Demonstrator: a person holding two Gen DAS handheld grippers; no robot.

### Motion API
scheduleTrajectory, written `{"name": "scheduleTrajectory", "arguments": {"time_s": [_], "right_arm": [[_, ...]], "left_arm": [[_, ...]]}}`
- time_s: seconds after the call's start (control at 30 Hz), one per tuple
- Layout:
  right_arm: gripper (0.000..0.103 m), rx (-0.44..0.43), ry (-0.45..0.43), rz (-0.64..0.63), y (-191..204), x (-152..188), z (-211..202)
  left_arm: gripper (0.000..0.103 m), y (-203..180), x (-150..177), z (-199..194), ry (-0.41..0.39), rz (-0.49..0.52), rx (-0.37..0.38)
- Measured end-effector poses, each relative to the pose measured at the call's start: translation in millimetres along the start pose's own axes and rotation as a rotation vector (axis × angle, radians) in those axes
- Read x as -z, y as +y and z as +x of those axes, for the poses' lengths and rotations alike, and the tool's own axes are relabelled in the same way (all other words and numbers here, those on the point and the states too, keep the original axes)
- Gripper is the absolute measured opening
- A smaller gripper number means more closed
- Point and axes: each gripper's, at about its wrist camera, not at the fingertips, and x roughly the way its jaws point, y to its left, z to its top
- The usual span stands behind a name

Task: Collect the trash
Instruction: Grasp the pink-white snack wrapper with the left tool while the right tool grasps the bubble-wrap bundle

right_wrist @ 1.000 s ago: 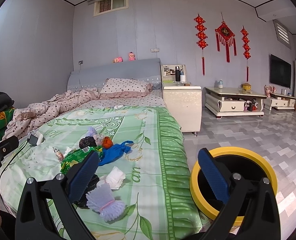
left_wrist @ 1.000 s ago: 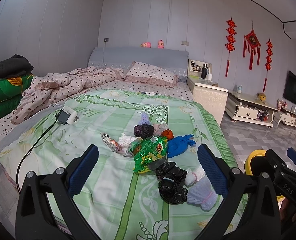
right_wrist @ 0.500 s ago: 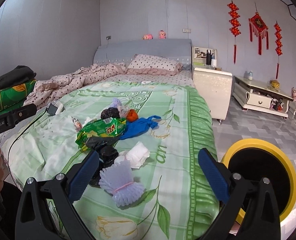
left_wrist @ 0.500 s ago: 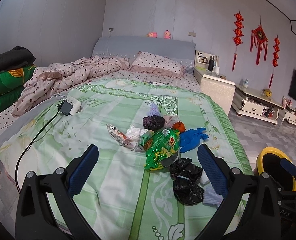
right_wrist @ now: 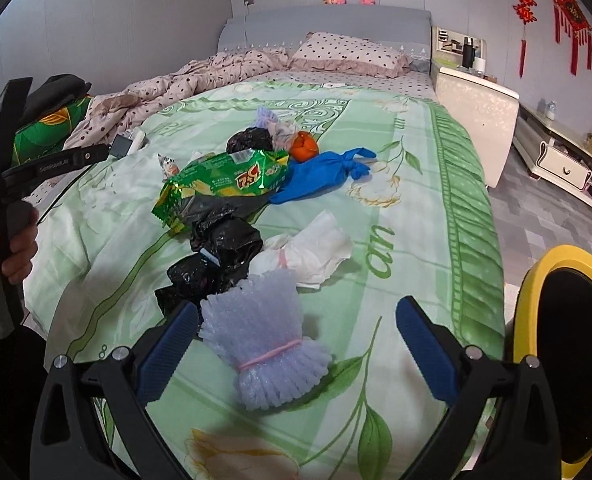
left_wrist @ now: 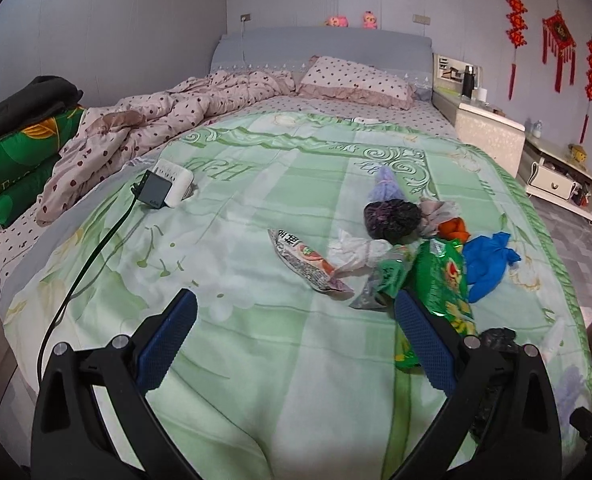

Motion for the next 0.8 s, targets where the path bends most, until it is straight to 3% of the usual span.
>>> {"name": "scheduleTrajectory", "arguments": {"time_s": [0.23,0.4,0.5,0.73,0.8], "right_arm": [[0.096,-0.011,0.063,-0.049,5.6,-4.1,27.5],[0.096,-0.042,0.071,-0.045,3.0,-4.3,35.6],[0.096,-0.069,0.08,-0.037,0.5,-3.0,39.2],[0.092,-0.096,0.095,-0.017,-4.4,-1.6,46.4],[0.09,-0.105,0.098,-0.014,-4.4,-2.0,47.3]], "left_arm": [[0.095,20.5,-24.1,79.4,0.087,-0.058,-0.037],[0.095,36.9,-38.1,129.8,0.158,-0.189,-0.028],[0.095,34.6,-40.7,155.2,0.186,-0.212,-0.034],[0.094,19.9,-33.7,184.6,0.217,-0.224,0.005],[0.088,17.5,-31.2,188.2,0.215,-0.212,0.018]]}}
